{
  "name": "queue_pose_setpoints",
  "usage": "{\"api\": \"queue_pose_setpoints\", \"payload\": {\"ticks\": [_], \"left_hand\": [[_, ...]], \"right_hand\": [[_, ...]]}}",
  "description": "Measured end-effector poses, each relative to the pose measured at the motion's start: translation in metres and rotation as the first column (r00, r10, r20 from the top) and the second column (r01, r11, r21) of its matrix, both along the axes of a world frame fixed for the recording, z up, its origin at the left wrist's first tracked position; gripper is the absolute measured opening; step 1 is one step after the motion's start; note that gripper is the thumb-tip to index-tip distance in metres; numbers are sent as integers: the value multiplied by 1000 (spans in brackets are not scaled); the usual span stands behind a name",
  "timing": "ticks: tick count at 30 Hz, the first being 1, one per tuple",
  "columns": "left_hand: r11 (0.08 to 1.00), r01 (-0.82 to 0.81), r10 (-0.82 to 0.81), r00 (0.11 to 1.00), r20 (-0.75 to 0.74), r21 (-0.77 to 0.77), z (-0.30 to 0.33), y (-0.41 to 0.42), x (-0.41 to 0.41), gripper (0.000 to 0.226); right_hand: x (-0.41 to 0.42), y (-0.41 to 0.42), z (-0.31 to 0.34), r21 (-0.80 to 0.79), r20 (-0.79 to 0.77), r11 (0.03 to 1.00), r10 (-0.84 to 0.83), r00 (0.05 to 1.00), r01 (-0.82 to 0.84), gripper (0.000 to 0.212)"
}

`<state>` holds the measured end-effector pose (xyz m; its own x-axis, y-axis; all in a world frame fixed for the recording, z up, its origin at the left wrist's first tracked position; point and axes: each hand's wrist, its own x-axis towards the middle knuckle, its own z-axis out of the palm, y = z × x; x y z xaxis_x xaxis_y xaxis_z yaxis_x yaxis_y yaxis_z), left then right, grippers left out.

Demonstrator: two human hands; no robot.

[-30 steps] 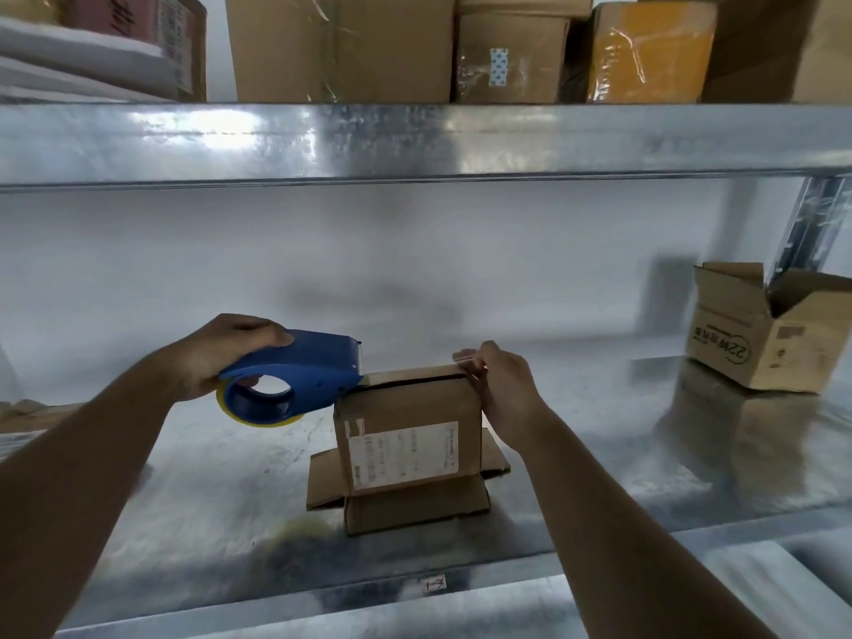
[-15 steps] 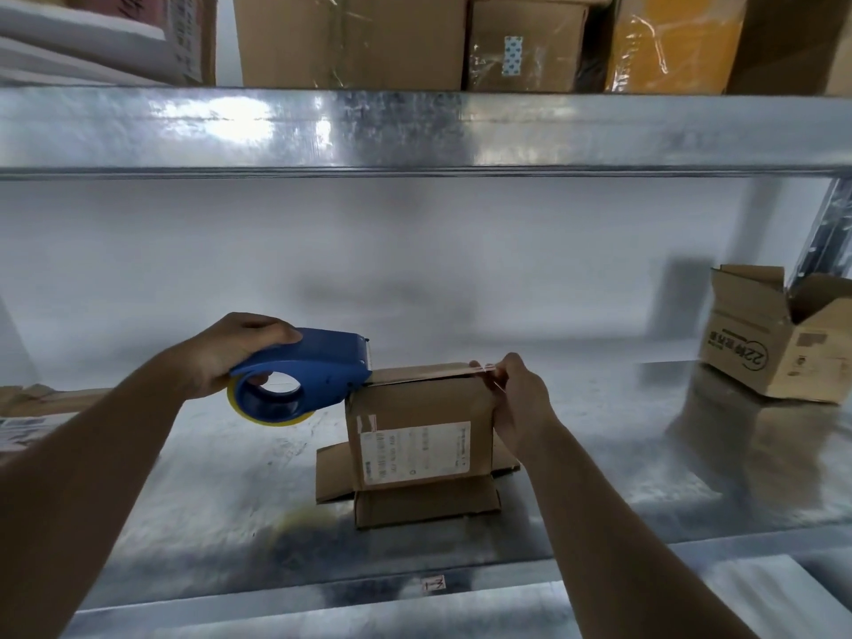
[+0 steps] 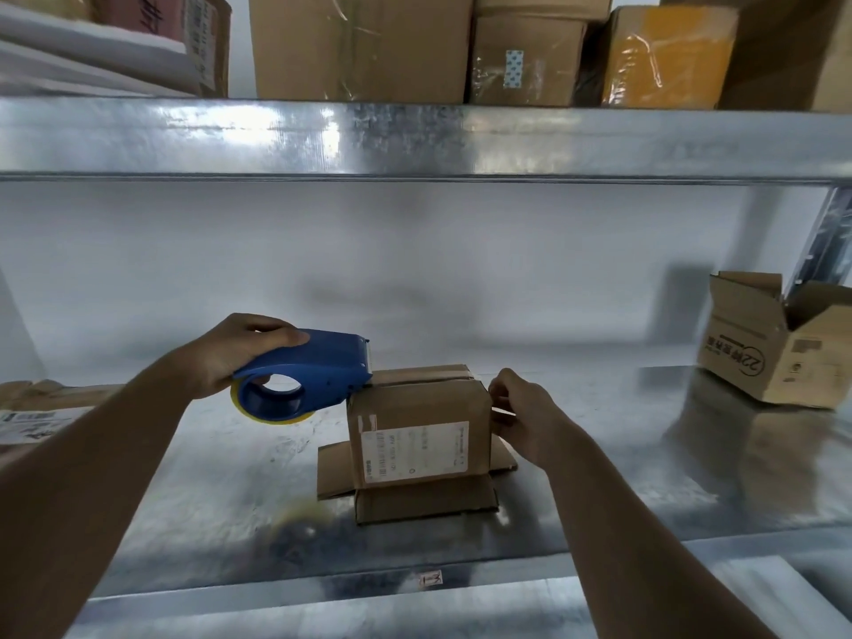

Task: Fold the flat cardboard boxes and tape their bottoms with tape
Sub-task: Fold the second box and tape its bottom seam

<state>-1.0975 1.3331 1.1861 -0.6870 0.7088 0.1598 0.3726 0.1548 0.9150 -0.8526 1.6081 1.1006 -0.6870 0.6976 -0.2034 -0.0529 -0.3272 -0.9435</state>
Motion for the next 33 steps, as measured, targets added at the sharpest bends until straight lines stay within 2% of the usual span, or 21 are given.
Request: {"api": "queue_pose_setpoints", "payload": {"ticks": [6, 10, 11, 14, 17, 19, 23, 24, 26, 28, 30, 31, 33], "left_hand": [[1000, 7, -7, 1000, 10, 15, -3, 2, -5, 92], [1000, 6, -6, 1000, 30, -7, -6, 4, -8, 62], [1000, 5, -5, 999, 33, -11, -6, 4, -8, 61], [1000, 5, -5, 1000, 5, -20, -8, 4, -11, 85], [1000, -8, 8, 1000, 14, -17, -8, 5, -11, 63], [1000, -12, 12, 1000, 21, -12, -8, 5, -12, 58], [999, -30, 31, 999, 28, -19, -9, 6, -15, 57], [999, -31, 32, 999, 29, -21, -9, 6, -16, 54], [999, -33, 33, 999, 31, -20, -10, 7, -17, 36], [999, -34, 34, 999, 22, -21, -9, 9, -16, 14], [999, -37, 37, 999, 14, -26, -9, 9, -14, 11], [999, -42, 43, 999, 12, -30, -8, 9, -14, 12], [998, -47, 48, 999, 22, -42, -7, 9, -11, 16]], "right_hand": [[5, 3, -1, -20, 48, 998, 55, 997, -54, 7], [6, 1, -5, -44, 100, 994, 103, 990, -99, 8], [5, 1, -6, -55, 119, 992, 117, 986, -111, 8], [3, 0, -8, -71, 172, 986, 159, 972, -149, 14], [2, 1, -5, -67, 201, 983, 182, 962, -172, 21], [1, 3, -5, -57, 205, 983, 184, 961, -176, 26], [1, 6, -4, -63, 202, 991, 129, 971, -118, 47], [1, 4, -4, -33, 205, 996, 93, 974, -88, 43], [-1, 4, -6, 136, 162, 991, -25, 987, 3, 29], [-4, 1, -5, 377, -6, 911, -180, 984, 169, 32], [-4, -4, 5, 567, -156, 766, -261, 953, 302, 26], [-5, -8, 12, 661, -186, 684, -250, 950, 309, 19], [-9, -18, 24, 860, -118, 472, -186, 975, 194, 7]]}}
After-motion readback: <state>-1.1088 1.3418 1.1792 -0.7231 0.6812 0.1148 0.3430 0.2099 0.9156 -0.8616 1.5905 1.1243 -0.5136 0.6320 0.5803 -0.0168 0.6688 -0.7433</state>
